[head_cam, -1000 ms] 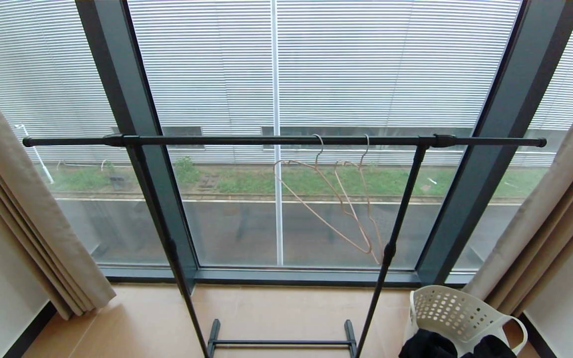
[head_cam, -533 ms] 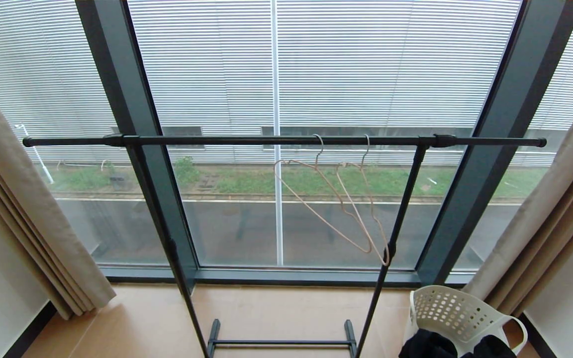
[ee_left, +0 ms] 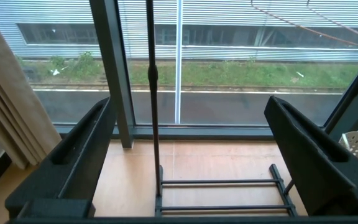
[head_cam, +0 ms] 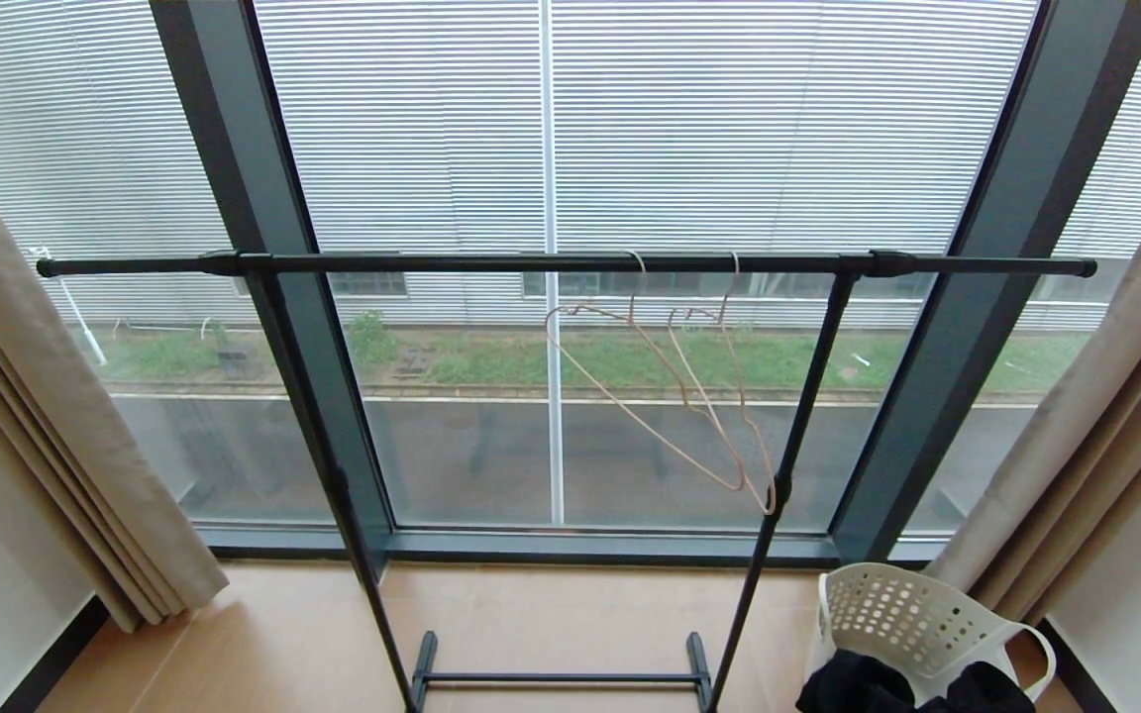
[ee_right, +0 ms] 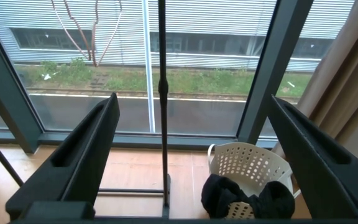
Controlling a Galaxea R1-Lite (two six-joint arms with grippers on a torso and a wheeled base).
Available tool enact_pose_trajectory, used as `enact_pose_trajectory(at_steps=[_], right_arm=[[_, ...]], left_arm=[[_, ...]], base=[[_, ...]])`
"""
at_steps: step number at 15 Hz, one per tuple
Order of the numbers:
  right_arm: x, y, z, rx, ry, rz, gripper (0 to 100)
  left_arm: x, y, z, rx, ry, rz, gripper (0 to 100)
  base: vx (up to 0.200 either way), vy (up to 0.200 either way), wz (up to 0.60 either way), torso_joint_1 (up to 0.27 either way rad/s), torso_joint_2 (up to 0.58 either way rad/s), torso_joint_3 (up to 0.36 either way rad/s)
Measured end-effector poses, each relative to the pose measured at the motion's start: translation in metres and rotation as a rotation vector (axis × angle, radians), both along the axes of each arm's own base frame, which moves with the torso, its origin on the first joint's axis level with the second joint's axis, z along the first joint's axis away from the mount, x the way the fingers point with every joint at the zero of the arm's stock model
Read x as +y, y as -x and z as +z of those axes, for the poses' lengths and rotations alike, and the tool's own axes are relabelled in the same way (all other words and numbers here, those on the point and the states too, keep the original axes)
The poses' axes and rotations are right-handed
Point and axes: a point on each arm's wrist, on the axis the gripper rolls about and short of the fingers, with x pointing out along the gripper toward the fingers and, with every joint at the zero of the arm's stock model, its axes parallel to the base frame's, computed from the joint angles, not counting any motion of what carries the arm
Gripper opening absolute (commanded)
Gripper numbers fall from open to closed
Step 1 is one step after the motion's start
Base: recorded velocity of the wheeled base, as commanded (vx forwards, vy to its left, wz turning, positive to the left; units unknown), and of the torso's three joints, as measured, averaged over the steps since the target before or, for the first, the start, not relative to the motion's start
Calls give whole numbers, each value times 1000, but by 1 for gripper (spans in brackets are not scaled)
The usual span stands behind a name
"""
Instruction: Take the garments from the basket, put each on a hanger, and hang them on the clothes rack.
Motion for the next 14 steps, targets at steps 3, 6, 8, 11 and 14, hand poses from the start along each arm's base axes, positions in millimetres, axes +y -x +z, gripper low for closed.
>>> enact_pose_trajectory(at_steps=[3,6,8,11,14], right_arm=[[0,0,0,3,0,3,100],[0,0,0,5,0,3,100],[0,0,0,5,0,3,100],[0,0,0,4,0,3,100],[0,0,0,5,0,3,100]], left_arm=[[0,0,0,0,1,1,100],[0,0,0,0,0,0,100],[0,0,0,0,0,0,100],[0,0,0,0,0,0,100],[0,0,0,0,-1,0,100]], base=[[0,0,0,-154,342,181],[0,0,0,-160,357,199],[0,0,0,-166,388,207],[0,0,0,-193,422,242],[0,0,0,-229,538,302]])
